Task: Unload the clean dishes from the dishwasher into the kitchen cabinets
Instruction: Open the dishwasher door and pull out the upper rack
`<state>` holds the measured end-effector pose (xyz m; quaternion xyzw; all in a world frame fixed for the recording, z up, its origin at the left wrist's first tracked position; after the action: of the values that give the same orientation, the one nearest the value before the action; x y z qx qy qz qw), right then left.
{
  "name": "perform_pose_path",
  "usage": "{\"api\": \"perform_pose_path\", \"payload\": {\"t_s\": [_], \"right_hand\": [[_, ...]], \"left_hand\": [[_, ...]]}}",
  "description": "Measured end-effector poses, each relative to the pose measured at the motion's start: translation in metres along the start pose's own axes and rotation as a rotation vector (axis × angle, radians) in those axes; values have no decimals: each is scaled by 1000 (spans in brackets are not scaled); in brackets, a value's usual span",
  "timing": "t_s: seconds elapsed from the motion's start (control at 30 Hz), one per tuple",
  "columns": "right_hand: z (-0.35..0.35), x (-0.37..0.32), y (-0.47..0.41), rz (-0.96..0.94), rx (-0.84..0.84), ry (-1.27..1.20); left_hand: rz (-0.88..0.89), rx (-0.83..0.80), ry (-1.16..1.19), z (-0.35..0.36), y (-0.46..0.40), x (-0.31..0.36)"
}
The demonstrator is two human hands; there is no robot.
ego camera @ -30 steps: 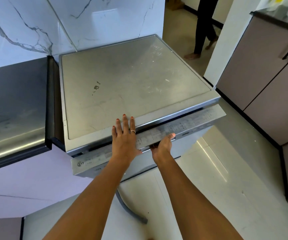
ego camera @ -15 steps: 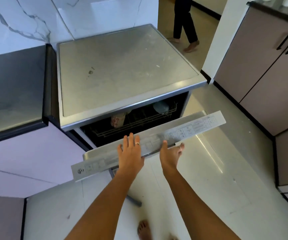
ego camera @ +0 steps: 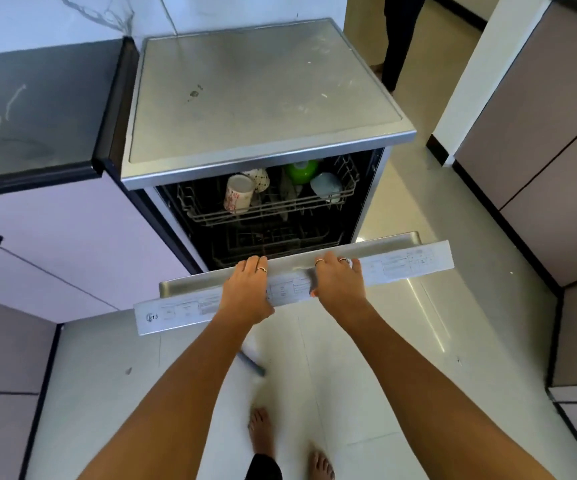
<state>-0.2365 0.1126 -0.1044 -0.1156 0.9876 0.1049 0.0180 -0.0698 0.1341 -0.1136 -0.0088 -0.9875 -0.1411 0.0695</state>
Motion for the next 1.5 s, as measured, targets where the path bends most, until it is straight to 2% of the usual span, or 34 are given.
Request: {"api": "perform_pose_path", "payload": {"t_s": [0.1, 0.27, 0.47, 0.57, 0.7, 0.93, 1.07, 1.3, 1.5], "right_hand": [[20, 0, 24, -48, -45, 86], [48, 4, 56, -26, -34, -25], [79, 8, 72, 3, -146, -19], [98, 6, 91, 55, -131, 43], [140, 6, 111, 15, -150, 106], [184, 4, 137, 38, -364, 96], [215, 13, 150, -5, -571, 56], [269, 18, 157, 19, -740, 3], [322, 25, 160, 35, -843, -52]], "left_hand": [[-26, -23, -87, 23, 27, 15], [-45, -76, -236, 59, 53, 35], [-26, -124, -200, 90, 71, 38], [-50, -176, -167, 113, 87, 40], [-88, -269, -120, 144, 103, 48], [-76, -497, -61, 191, 116, 50], [-59, -624, -37, 221, 122, 49], [-36, -802, 74, 282, 127, 43], [1, -874, 147, 343, 135, 32]]}}
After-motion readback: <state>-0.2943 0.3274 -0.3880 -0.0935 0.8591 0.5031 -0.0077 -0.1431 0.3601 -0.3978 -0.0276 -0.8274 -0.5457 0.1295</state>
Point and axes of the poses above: each hand's wrist, its own y-axis away from the middle knuckle, its own z-axis out of the palm, x = y × z, the point moved 1 cm from there along -y, towards the middle knuckle, and after that the axes turned 1 degree about y, right-handed, at the moved point
